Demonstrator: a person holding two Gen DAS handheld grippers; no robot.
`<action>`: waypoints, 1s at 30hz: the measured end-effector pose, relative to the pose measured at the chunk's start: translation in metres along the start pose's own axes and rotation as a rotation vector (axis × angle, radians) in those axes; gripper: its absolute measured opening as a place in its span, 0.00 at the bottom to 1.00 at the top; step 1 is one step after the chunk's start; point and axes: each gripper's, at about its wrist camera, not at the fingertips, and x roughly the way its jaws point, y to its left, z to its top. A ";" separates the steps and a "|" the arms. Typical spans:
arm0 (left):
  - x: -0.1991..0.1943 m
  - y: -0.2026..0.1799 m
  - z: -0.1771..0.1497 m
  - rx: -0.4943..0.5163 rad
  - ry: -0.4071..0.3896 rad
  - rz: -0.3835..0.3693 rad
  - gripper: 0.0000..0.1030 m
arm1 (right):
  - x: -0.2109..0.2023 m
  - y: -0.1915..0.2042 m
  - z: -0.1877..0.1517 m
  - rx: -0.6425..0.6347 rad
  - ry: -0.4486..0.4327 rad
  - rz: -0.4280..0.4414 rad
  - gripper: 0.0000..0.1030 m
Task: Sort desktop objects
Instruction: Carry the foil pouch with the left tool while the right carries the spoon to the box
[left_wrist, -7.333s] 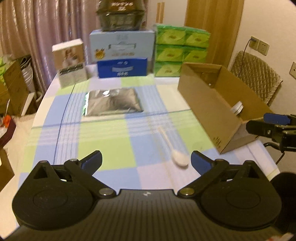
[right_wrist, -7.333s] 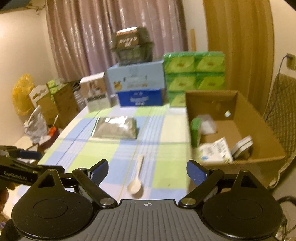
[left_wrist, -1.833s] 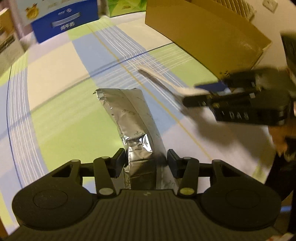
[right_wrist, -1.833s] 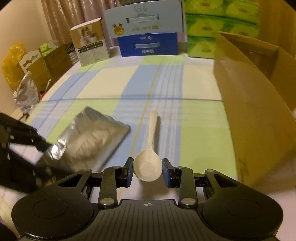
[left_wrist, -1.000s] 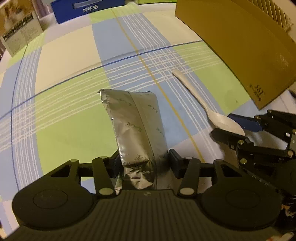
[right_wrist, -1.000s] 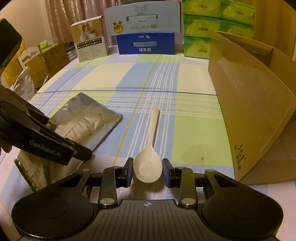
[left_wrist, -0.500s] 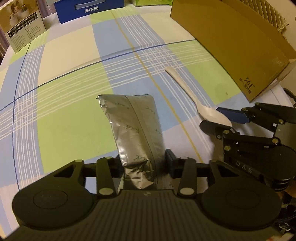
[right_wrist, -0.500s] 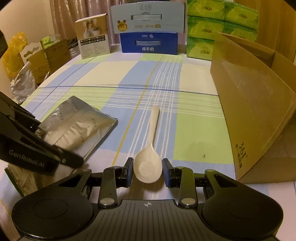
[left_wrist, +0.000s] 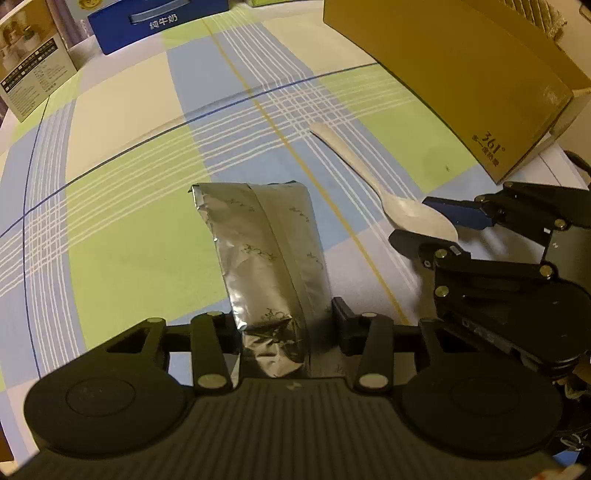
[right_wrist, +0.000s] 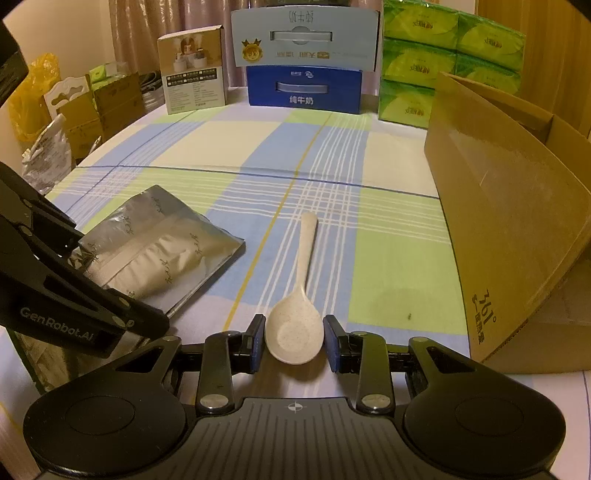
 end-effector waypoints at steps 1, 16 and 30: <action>-0.001 0.001 0.000 -0.004 -0.003 -0.001 0.36 | 0.000 0.000 0.000 0.008 -0.001 0.001 0.29; -0.013 0.001 -0.006 -0.019 -0.031 -0.005 0.30 | -0.015 0.000 0.003 0.015 -0.050 -0.005 0.29; -0.033 0.000 -0.005 -0.036 -0.063 -0.006 0.30 | -0.035 -0.001 0.003 0.025 -0.081 -0.006 0.29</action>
